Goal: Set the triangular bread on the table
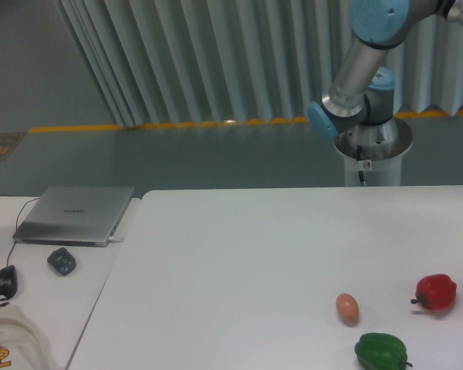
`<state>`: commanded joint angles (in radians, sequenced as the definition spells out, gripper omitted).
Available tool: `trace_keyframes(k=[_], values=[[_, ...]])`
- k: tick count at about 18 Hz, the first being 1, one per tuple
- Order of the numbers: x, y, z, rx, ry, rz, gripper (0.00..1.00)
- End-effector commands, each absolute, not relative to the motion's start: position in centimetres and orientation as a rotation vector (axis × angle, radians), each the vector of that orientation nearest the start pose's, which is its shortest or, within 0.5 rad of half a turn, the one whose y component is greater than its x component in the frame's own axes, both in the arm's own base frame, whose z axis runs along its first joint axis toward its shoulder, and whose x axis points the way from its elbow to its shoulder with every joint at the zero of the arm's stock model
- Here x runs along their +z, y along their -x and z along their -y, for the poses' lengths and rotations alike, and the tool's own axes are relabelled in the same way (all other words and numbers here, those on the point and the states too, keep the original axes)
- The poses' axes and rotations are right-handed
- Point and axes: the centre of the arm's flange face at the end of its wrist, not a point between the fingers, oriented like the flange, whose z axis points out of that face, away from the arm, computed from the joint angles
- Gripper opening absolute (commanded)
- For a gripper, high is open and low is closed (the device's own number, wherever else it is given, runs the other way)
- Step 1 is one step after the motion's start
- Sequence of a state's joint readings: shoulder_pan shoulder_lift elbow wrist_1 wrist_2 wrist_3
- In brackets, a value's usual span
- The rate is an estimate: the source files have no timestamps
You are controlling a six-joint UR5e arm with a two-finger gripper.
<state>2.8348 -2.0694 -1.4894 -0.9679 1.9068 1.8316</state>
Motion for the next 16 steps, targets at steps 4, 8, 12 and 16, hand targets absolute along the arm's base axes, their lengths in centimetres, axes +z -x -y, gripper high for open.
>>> trace_keyframes(k=[4,8,12,16], values=[[28.8,61.0,-29.4,0.284,3.349,-0.882,1.00],[28.3,61.4,-27.9,0.257,3.350,-0.841,1.00],[27.9,61.6,-28.0,0.252,3.354,-0.824,0.98],[28.2,61.4,-28.5,0.262,3.366,-0.760,0.67]])
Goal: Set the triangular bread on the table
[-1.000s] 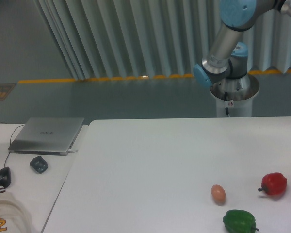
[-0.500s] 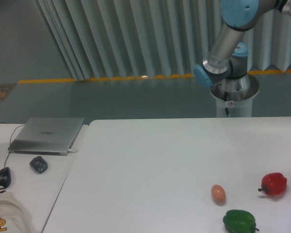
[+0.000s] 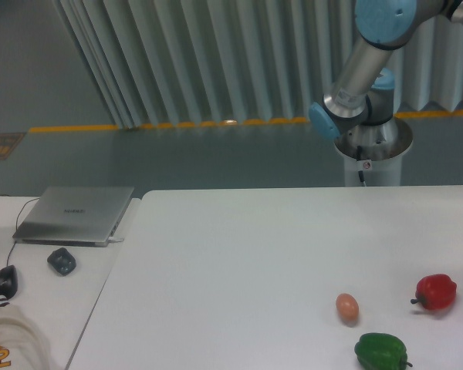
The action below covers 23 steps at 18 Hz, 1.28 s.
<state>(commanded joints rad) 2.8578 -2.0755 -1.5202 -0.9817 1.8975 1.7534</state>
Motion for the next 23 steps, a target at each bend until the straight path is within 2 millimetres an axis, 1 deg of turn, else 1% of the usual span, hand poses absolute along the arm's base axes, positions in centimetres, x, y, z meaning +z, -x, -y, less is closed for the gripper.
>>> trace_keyframes(k=[1,2,3,5,7,9,12,15,18,20,23], values=[[28.4,61.3,-28.4,0.251,3.366,-0.762,0.64],[28.6,61.2,-28.6,0.246,3.367,-0.753,0.58],[28.7,60.8,-29.1,0.242,3.372,-0.724,0.47],[28.9,60.4,-30.0,0.251,3.376,-0.687,0.36],[29.7,60.2,-30.1,0.242,3.376,-0.686,0.30],[30.0,60.3,-30.0,0.219,3.372,-0.684,0.27],[29.9,60.2,-30.1,0.213,3.367,-0.682,0.11],[30.2,60.2,-30.0,0.204,3.368,-0.683,0.09],[31.2,60.0,-29.7,0.189,3.356,-0.673,0.06],[32.8,60.0,-29.8,0.156,3.321,-0.664,0.04],[36.0,59.8,-30.0,0.112,3.297,-0.663,0.03]])
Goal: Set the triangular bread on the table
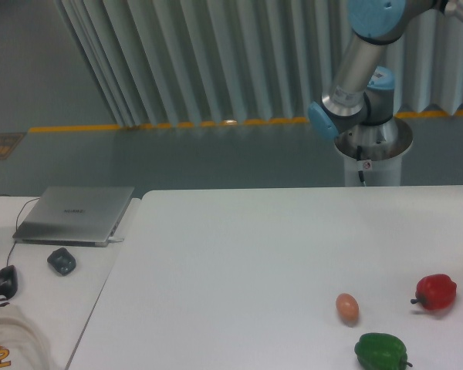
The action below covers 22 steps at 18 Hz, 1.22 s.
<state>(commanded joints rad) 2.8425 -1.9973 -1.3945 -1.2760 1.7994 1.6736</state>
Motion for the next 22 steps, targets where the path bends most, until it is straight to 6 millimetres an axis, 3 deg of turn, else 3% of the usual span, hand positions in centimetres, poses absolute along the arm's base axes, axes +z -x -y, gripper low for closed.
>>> trace_keyframes(k=[6,9,11,14,16,22], values=[[40.1,56.7,-31.3,0.041,3.153,-0.611,0.03],[40.9,53.8,-34.7,-0.027,3.087,-0.482,0.03],[40.9,51.9,-37.1,-0.043,3.068,-0.450,0.03],[39.4,48.2,-40.7,-0.138,3.037,-0.458,0.03],[40.0,45.8,-42.1,-0.145,3.006,-0.506,0.05],[37.3,39.3,-46.2,-0.287,2.993,-0.500,0.05]])
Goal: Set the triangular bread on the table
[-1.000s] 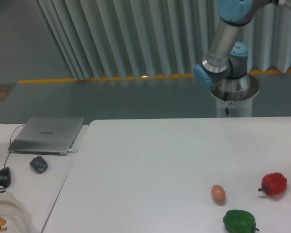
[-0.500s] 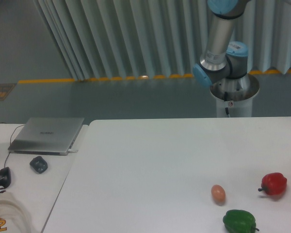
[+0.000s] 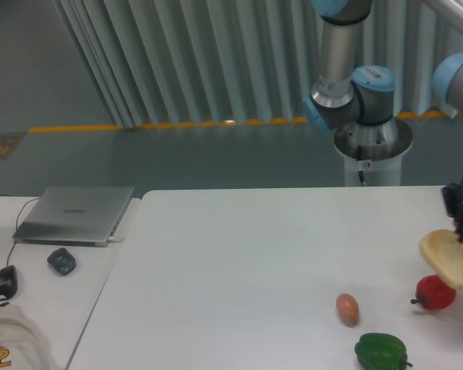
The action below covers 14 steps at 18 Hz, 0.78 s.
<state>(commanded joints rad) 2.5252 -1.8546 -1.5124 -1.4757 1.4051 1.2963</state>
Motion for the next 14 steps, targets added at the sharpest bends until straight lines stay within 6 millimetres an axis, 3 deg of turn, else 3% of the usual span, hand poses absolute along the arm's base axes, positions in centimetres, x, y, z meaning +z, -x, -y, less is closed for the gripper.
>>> trace_keyframes(k=[7,11,14], values=[[34.5,33.8,-49.1,-0.239,3.168,-0.721,0.08],[34.4,33.4,-49.2,-0.229,3.172,-0.730,0.09],[34.1,33.5,-49.3,-0.229,3.172,-0.730,0.29]])
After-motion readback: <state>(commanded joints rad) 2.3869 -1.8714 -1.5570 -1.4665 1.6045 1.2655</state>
